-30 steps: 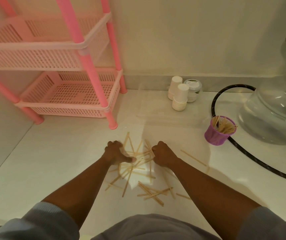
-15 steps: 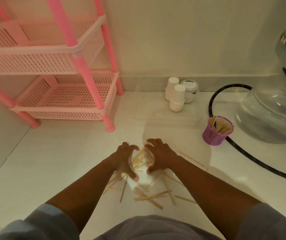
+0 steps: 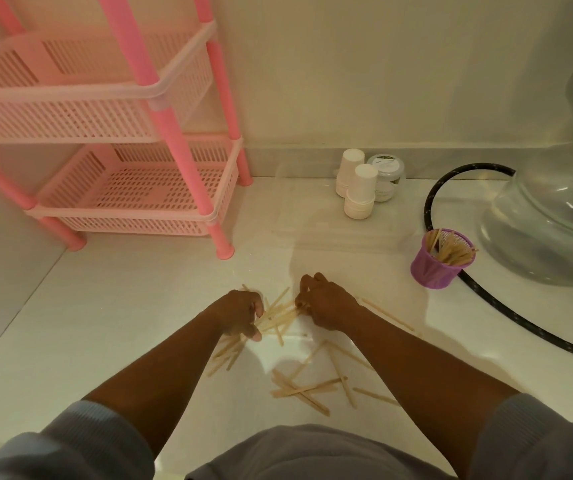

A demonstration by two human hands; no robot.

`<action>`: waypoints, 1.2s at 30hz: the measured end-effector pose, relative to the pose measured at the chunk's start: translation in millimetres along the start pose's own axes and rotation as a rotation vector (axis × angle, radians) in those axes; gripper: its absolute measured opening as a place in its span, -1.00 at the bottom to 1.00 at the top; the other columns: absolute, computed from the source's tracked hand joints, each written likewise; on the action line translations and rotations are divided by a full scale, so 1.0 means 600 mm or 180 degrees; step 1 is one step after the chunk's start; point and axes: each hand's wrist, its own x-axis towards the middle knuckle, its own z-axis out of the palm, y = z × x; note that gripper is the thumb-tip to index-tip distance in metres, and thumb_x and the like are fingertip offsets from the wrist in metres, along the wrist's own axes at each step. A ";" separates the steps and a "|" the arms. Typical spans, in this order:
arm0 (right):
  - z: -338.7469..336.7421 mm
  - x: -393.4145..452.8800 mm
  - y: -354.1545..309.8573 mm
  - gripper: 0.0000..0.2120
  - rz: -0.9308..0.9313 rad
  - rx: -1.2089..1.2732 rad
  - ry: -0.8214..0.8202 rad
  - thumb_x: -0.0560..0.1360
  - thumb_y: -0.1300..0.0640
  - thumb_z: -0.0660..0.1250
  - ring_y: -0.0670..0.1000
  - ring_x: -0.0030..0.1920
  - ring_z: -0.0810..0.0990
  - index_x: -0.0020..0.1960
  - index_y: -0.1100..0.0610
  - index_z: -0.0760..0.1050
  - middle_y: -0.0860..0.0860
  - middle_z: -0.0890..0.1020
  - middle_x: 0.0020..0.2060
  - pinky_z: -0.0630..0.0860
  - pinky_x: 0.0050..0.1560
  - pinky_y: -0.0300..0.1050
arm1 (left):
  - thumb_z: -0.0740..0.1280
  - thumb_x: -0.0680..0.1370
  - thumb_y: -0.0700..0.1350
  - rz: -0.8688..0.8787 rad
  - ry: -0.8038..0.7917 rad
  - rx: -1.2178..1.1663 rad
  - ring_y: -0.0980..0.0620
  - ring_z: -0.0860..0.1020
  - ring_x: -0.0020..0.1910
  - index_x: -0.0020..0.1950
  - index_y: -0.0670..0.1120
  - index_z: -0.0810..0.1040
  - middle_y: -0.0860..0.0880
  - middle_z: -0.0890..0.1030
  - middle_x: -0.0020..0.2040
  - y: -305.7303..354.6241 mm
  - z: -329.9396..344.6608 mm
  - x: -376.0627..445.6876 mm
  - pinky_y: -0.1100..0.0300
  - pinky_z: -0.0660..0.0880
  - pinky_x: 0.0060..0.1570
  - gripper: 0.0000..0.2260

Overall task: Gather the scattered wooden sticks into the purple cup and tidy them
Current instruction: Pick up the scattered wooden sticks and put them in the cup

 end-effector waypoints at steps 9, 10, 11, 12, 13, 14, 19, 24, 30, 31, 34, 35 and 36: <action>-0.008 -0.004 0.015 -0.40 0.0752 -0.0184 0.0052 0.37 -0.20 0.41 0.10 0.22 0.33 0.27 0.13 0.40 0.06 0.34 0.20 0.46 0.12 0.03 | 0.64 0.20 0.11 0.0091 0.0229 0.0056 0.09 0.51 -0.08 0.08 0.11 0.50 0.09 0.50 -0.05 -0.004 0.002 -0.008 0.23 0.42 -0.13 -0.46; -0.007 -0.002 0.016 -0.39 0.0894 -0.0217 -0.0076 0.35 -0.24 0.41 0.10 0.21 0.33 0.22 0.14 0.41 0.06 0.33 0.18 0.46 0.11 0.03 | 0.64 0.19 0.11 0.0065 0.0226 0.0166 0.10 0.50 -0.08 0.08 0.10 0.49 0.09 0.50 -0.05 -0.004 0.001 -0.009 0.24 0.41 -0.14 -0.45; -0.007 0.000 0.017 -0.41 0.0972 -0.0201 -0.0204 0.36 -0.25 0.40 0.11 0.20 0.32 0.18 0.15 0.43 0.07 0.33 0.17 0.46 0.10 0.03 | 0.64 0.19 0.09 0.0036 0.0214 0.0228 0.10 0.50 -0.09 0.06 0.09 0.50 0.10 0.51 -0.06 -0.004 0.000 -0.009 0.24 0.41 -0.14 -0.47; -0.007 0.002 0.017 -0.45 0.0983 -0.0149 -0.0299 0.38 -0.22 0.40 0.11 0.20 0.32 0.16 0.15 0.45 0.07 0.33 0.16 0.47 0.10 0.03 | 0.64 0.20 0.06 0.0017 0.0204 0.0241 0.10 0.52 -0.10 0.03 0.08 0.51 0.11 0.53 -0.08 -0.003 -0.002 -0.009 0.25 0.41 -0.14 -0.50; -0.007 0.004 0.017 -0.50 0.0937 -0.0068 -0.0344 0.41 -0.17 0.39 0.11 0.21 0.32 0.16 0.17 0.46 0.08 0.34 0.17 0.48 0.11 0.04 | 0.65 0.22 0.02 -0.0008 0.0190 0.0209 0.11 0.53 -0.12 0.00 0.07 0.54 0.11 0.55 -0.10 -0.002 -0.004 -0.009 0.25 0.43 -0.14 -0.55; -0.007 0.005 0.016 -0.56 0.0859 0.0027 -0.0366 0.45 -0.09 0.38 0.10 0.22 0.33 0.19 0.18 0.48 0.08 0.34 0.17 0.50 0.12 0.04 | 0.64 0.24 -0.04 -0.0030 0.0175 0.0150 0.11 0.55 -0.15 -0.03 0.06 0.56 0.11 0.58 -0.13 0.000 -0.005 -0.008 0.26 0.44 -0.13 -0.60; -0.008 0.007 0.006 -0.69 0.0504 0.0289 -0.0347 0.52 0.11 0.33 0.09 0.22 0.39 0.25 0.12 0.52 0.08 0.39 0.18 0.50 0.17 0.03 | 0.62 0.27 -0.16 -0.0043 0.0131 -0.0022 0.15 0.57 -0.19 -0.11 0.05 0.64 0.09 0.62 -0.17 0.003 -0.009 -0.007 0.33 0.44 -0.15 -0.72; -0.012 0.003 -0.002 -0.49 0.0194 -0.0207 -0.0378 0.44 -0.14 0.35 0.06 0.22 0.34 0.27 0.12 0.46 0.03 0.37 0.20 0.47 0.14 -0.02 | 0.65 0.17 0.08 0.0035 0.0184 0.0359 0.11 0.55 -0.09 -0.04 0.12 0.54 0.13 0.56 -0.10 -0.011 -0.012 -0.021 0.16 0.49 -0.05 -0.54; -0.006 0.013 -0.011 -0.78 -0.0081 -0.0493 -0.0526 0.56 0.17 0.21 0.06 0.18 0.40 0.19 0.09 0.49 0.04 0.41 0.16 0.44 0.00 -0.10 | 0.62 0.27 -0.11 -0.0115 0.0178 0.0265 0.14 0.61 -0.17 -0.10 0.03 0.65 0.12 0.65 -0.20 -0.012 -0.016 -0.019 0.31 0.45 -0.16 -0.73; -0.007 0.014 -0.013 -0.78 -0.0064 -0.0425 -0.0542 0.56 0.20 0.21 0.06 0.18 0.41 0.18 0.09 0.49 0.04 0.43 0.14 0.40 -0.04 -0.12 | 0.62 0.28 -0.13 -0.0114 0.0170 0.0250 0.15 0.61 -0.17 -0.12 0.02 0.66 0.12 0.65 -0.21 -0.013 -0.015 -0.019 0.31 0.46 -0.15 -0.75; -0.006 0.014 -0.015 -0.76 0.0027 -0.0210 -0.0568 0.56 0.25 0.21 0.05 0.16 0.44 0.20 0.09 0.50 0.03 0.46 0.12 0.35 -0.07 -0.14 | 0.60 0.31 -0.16 -0.0071 0.0118 0.0213 0.14 0.61 -0.17 -0.14 0.02 0.65 0.13 0.64 -0.21 -0.014 -0.014 -0.018 0.32 0.46 -0.13 -0.78; -0.005 0.015 -0.015 -0.75 0.0058 -0.0181 -0.0572 0.56 0.26 0.21 0.05 0.16 0.44 0.20 0.09 0.50 0.02 0.47 0.12 0.34 -0.07 -0.14 | 0.60 0.32 -0.16 -0.0057 0.0098 0.0216 0.13 0.61 -0.16 -0.13 0.02 0.65 0.12 0.64 -0.20 -0.014 -0.014 -0.017 0.33 0.46 -0.14 -0.79; -0.006 0.014 -0.016 -0.73 0.0088 -0.0183 -0.0570 0.55 0.27 0.21 0.05 0.16 0.45 0.21 0.09 0.50 0.02 0.47 0.13 0.34 -0.06 -0.15 | 0.59 0.34 -0.16 -0.0054 0.0068 0.0229 0.13 0.61 -0.15 -0.10 0.01 0.65 0.11 0.64 -0.18 -0.014 -0.014 -0.016 0.34 0.45 -0.14 -0.79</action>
